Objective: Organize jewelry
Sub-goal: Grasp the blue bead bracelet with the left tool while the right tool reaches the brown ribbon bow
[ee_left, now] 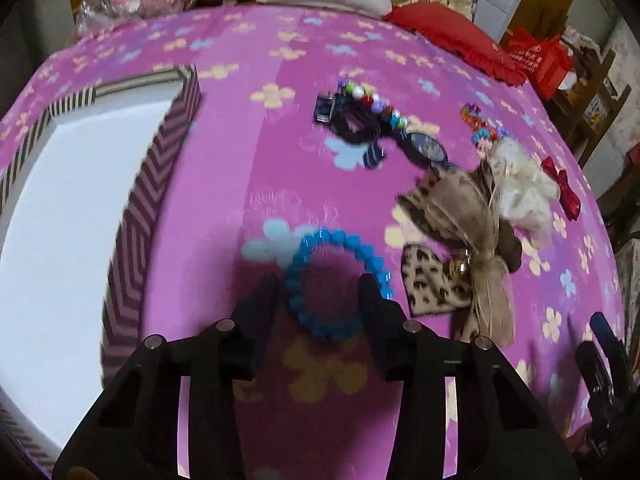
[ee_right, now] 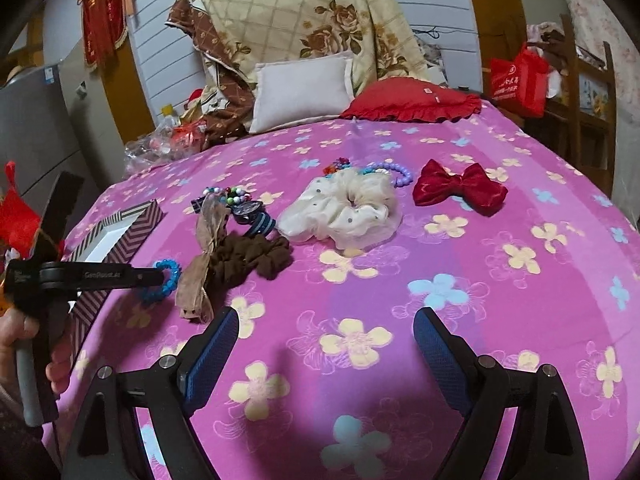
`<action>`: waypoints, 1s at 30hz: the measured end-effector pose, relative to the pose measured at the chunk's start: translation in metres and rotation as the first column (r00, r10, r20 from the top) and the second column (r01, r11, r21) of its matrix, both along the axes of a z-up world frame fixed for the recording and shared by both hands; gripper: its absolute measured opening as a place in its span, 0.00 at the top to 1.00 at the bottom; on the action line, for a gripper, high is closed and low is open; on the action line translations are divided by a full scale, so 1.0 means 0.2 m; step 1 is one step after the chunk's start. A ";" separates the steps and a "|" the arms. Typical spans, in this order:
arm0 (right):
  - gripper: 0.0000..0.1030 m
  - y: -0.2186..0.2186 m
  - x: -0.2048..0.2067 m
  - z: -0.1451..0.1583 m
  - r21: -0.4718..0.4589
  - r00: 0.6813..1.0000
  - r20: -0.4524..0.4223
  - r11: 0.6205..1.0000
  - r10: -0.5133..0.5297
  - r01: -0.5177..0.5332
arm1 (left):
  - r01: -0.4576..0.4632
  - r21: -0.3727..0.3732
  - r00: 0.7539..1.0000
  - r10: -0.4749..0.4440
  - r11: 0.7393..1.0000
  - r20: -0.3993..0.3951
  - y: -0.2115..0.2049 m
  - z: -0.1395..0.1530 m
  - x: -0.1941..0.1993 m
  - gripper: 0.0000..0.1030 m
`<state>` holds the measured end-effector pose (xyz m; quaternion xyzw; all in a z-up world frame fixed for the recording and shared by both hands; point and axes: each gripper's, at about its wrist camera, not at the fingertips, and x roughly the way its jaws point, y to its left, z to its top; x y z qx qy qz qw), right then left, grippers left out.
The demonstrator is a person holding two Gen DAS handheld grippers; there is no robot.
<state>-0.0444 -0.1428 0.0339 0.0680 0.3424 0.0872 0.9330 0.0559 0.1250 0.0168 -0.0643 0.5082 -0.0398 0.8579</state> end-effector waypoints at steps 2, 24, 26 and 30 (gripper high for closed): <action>0.15 0.00 0.00 0.00 0.002 1.000 -0.002 1.000 0.000 0.000 | 0.005 -0.005 1.000 -0.005 1.000 0.000 0.00 0.00 0.01 0.61; 0.20 0.20 0.02 0.22 -0.017 0.994 -0.082 0.997 0.072 -0.074 | -0.030 -0.169 0.971 0.069 0.985 0.227 0.33 0.40 -0.38 0.93; 0.29 0.26 0.08 0.24 -0.014 0.990 -0.107 0.996 0.090 -0.092 | -0.046 -0.200 0.967 0.094 0.979 0.236 0.43 0.42 -0.40 0.93; 0.38 0.37 0.24 0.24 0.013 0.979 -0.177 0.995 0.101 -0.101 | -0.073 -0.209 0.959 0.127 0.975 0.255 0.59 0.44 -0.36 0.93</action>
